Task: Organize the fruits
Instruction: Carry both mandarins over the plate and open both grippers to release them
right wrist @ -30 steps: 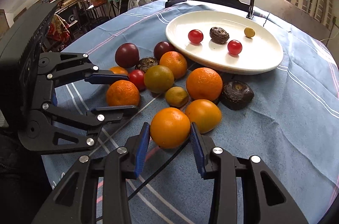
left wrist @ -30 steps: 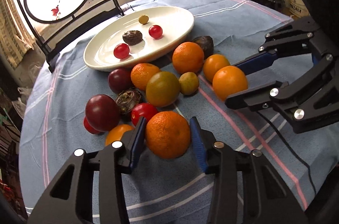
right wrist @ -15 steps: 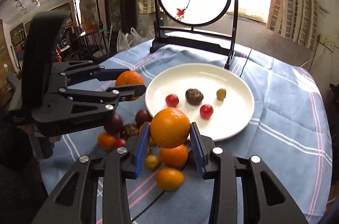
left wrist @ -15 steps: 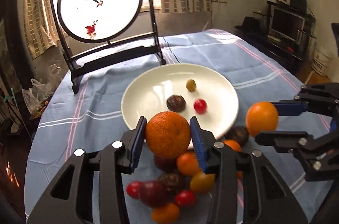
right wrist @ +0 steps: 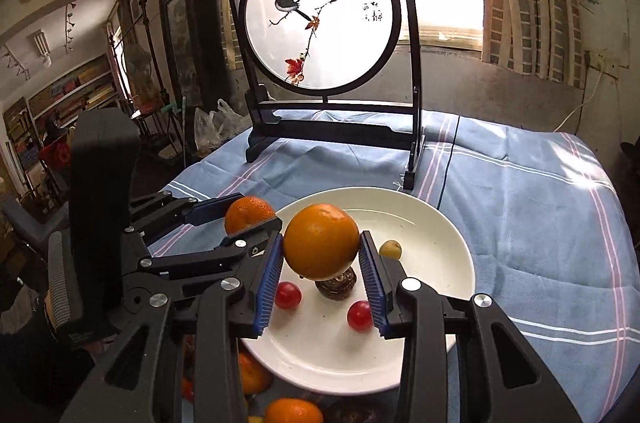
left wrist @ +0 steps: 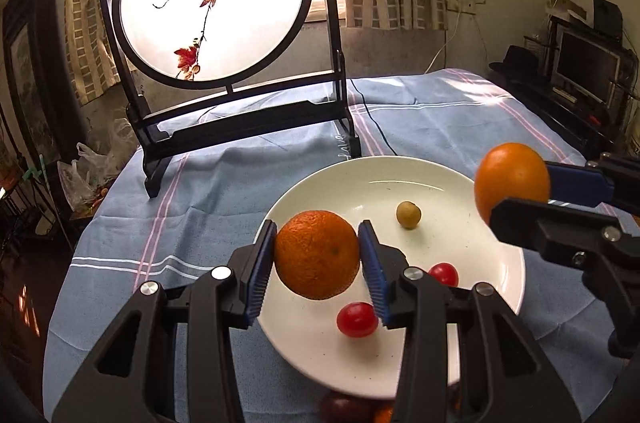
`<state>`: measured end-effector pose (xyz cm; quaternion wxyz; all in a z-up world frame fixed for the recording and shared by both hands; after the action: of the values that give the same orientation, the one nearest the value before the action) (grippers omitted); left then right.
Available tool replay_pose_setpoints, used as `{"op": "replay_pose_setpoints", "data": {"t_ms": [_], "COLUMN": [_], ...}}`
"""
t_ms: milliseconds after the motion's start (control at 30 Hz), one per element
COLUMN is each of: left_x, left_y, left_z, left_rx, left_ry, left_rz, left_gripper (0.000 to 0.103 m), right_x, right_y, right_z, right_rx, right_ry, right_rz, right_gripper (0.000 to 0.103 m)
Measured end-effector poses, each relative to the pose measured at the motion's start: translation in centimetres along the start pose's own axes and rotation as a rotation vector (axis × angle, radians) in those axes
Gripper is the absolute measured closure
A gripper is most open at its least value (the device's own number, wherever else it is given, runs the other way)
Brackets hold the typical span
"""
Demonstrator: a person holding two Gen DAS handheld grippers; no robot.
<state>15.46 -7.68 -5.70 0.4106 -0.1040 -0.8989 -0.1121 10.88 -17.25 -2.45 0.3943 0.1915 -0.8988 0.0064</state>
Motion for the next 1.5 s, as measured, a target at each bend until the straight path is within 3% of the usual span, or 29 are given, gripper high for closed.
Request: {"op": "replay_pose_setpoints", "data": {"t_ms": [333,1367,1400,1433,1467,1500], "left_x": [-2.2,-2.9,-2.9,-2.7,-2.5,-2.2], "left_y": [0.3,0.6,0.6,0.7,0.8,0.9], "left_z": [0.6,0.9,0.9,0.8,0.7,0.5], "left_rx": [-0.002,0.003,0.006,0.009,0.013,0.016], "left_ry": [0.038,0.058,0.057,0.048,0.036,0.021], "left_rz": [-0.005,-0.024,-0.024,-0.027,-0.032,-0.036], "left_gripper": [0.062,0.06,0.057,0.052,0.04,0.037], "right_x": [-2.4,-3.3,-3.3,-3.2,-2.9,-2.7], "right_y": [-0.4,-1.1,-1.2,-1.4,-1.5,-1.6], "right_z": [0.8,1.3,1.3,1.2,1.1,1.0], "right_rx": [-0.007,-0.01,-0.015,-0.023,-0.031,-0.032], "right_ry": [0.038,0.062,0.061,0.052,0.04,0.032], "right_rz": [0.014,0.049,0.046,0.044,0.051,0.054], "right_gripper": [0.064,0.064,0.061,0.052,0.048,0.048]}}
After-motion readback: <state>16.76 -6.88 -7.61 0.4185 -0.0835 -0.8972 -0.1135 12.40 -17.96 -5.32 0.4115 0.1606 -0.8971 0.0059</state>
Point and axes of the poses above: each gripper's, at about its wrist camera, not at the fingertips, and x roughly against the way its jaws point, y to its left, z to its underside, the point moved 9 cm from there along -x, roughly the way its jaws point, and after that the axes turned 12 degrees about y, right-handed, at the moved point
